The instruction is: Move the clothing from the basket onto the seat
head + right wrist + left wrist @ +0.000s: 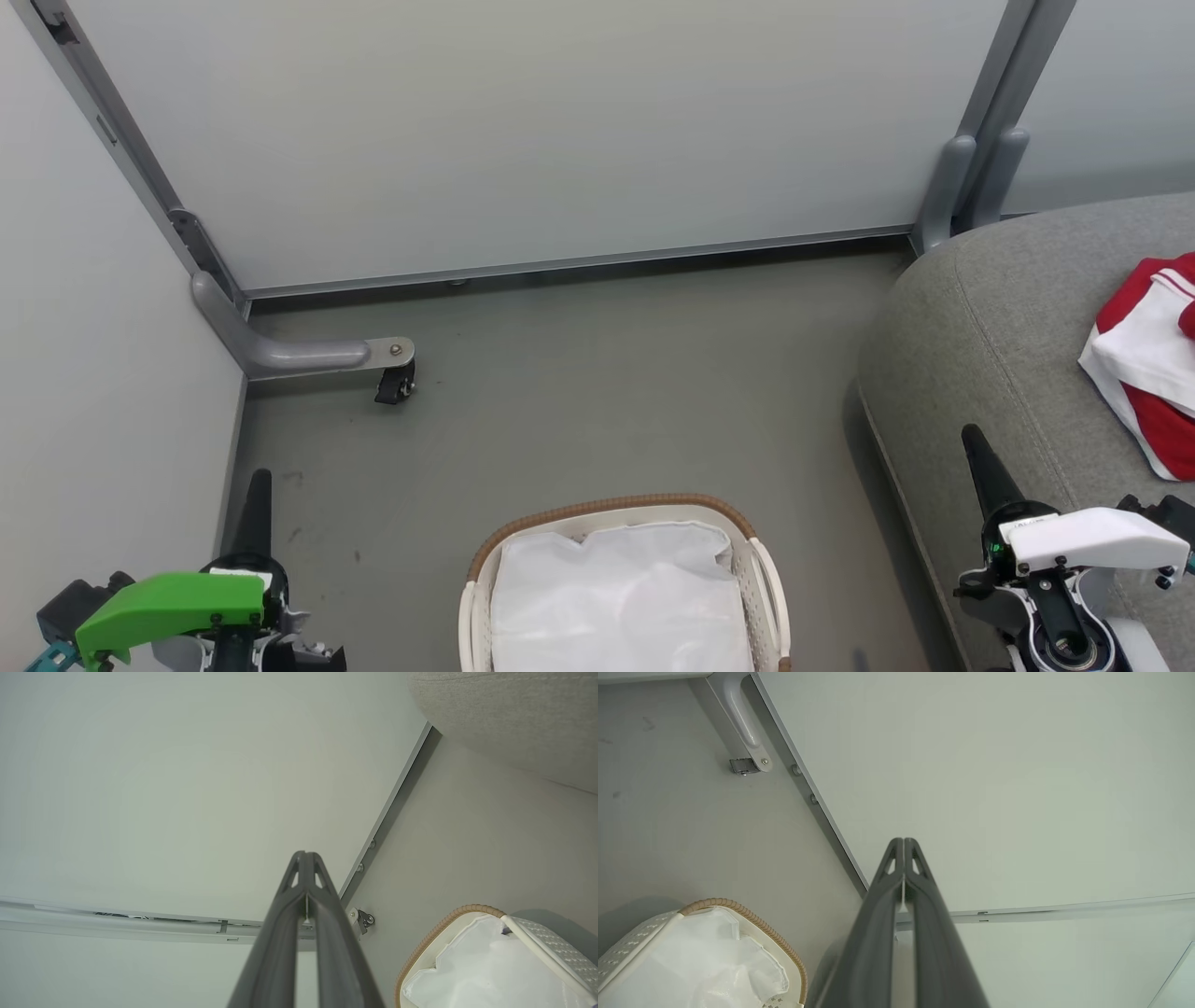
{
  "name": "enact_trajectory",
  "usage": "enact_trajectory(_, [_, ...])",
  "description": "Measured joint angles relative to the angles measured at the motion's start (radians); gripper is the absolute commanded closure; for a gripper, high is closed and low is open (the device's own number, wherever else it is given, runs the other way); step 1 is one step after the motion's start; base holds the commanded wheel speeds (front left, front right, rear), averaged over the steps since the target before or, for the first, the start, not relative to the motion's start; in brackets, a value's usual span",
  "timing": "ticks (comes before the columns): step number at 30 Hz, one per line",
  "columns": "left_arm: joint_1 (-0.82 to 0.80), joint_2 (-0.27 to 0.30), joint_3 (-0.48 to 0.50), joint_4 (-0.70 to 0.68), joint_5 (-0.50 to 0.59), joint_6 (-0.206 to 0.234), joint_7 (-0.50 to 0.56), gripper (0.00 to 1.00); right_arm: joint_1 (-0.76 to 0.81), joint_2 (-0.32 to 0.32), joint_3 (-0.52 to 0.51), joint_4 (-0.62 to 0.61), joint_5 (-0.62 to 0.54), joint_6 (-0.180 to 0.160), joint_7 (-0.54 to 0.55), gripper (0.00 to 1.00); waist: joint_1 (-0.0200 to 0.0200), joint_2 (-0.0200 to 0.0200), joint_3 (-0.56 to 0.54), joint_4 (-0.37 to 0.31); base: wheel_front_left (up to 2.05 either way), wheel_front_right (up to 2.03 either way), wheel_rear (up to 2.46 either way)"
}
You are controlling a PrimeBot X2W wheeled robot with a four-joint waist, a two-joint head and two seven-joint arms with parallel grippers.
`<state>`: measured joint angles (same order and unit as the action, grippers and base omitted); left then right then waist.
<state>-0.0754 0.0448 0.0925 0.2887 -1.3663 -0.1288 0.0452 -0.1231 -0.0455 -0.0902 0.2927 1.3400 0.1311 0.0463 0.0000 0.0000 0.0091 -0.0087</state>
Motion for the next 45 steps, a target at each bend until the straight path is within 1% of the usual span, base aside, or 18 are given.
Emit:
enact_trajectory(35, [-0.026,0.002,0.02,-0.042,-0.24,0.0,0.068,1.0,0.009,-0.002,-0.023,-0.046,0.266,0.0,0.068,1.0,0.0,0.0,-0.006,0.009,0.0,0.0,0.0])
enact_trajectory(45, [-0.029,0.002,0.021,-0.044,-0.245,0.0,0.069,1.0,0.009,-0.002,-0.024,-0.047,0.271,0.0,0.069,1.0,0.0,0.0,-0.006,0.009,0.0,0.0,0.0])
